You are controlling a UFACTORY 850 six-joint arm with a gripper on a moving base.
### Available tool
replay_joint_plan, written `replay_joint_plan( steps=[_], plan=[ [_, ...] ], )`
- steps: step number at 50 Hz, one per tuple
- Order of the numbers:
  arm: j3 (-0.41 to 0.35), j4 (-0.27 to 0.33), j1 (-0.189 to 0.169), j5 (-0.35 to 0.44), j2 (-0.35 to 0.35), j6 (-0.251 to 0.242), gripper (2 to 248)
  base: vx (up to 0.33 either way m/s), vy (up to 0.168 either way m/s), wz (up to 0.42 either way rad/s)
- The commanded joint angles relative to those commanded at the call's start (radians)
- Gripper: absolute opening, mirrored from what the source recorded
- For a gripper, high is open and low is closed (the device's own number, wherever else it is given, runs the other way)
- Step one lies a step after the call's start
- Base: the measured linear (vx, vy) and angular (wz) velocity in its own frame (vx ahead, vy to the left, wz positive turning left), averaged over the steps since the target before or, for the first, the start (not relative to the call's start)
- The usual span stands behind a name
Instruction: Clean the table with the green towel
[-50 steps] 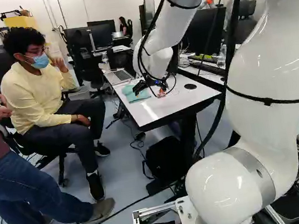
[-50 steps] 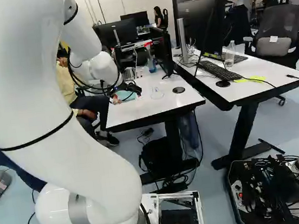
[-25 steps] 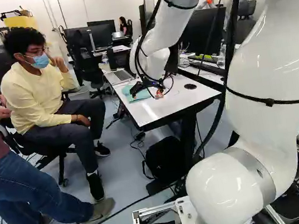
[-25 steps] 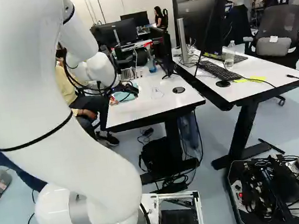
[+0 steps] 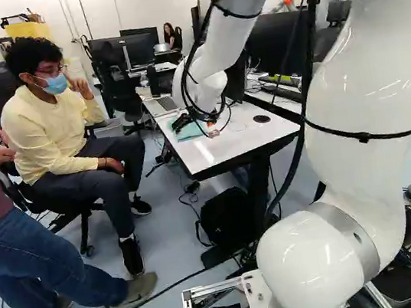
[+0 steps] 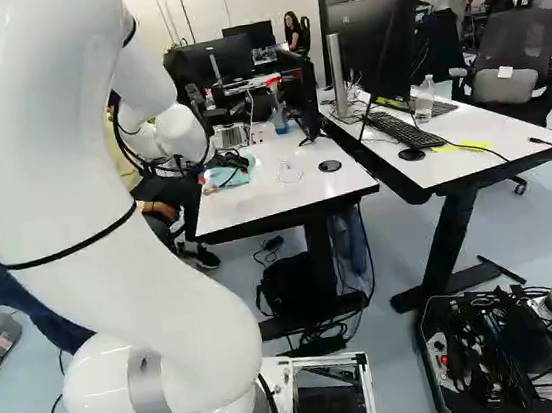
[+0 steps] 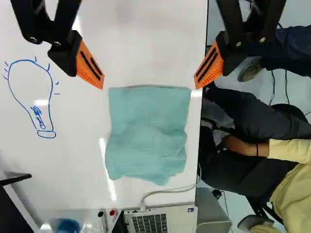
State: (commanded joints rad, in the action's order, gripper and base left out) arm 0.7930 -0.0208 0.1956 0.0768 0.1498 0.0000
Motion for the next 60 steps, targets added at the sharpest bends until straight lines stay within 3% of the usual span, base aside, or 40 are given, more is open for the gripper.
replay_joint_plan(
  steps=[15, 42, 60],
  plan=[
    [0.033, 0.059, 0.002, 0.098, 0.065, 0.0, 247, 0.0, 0.0, 0.0],
    [0.188, 0.168, 0.005, 0.277, 0.252, 0.0, 247, 0.0, 0.0, 0.0],
    [0.249, 0.183, 0.0, 0.305, 0.308, 0.0, 247, 0.0, 0.0, 0.0]
  ],
)
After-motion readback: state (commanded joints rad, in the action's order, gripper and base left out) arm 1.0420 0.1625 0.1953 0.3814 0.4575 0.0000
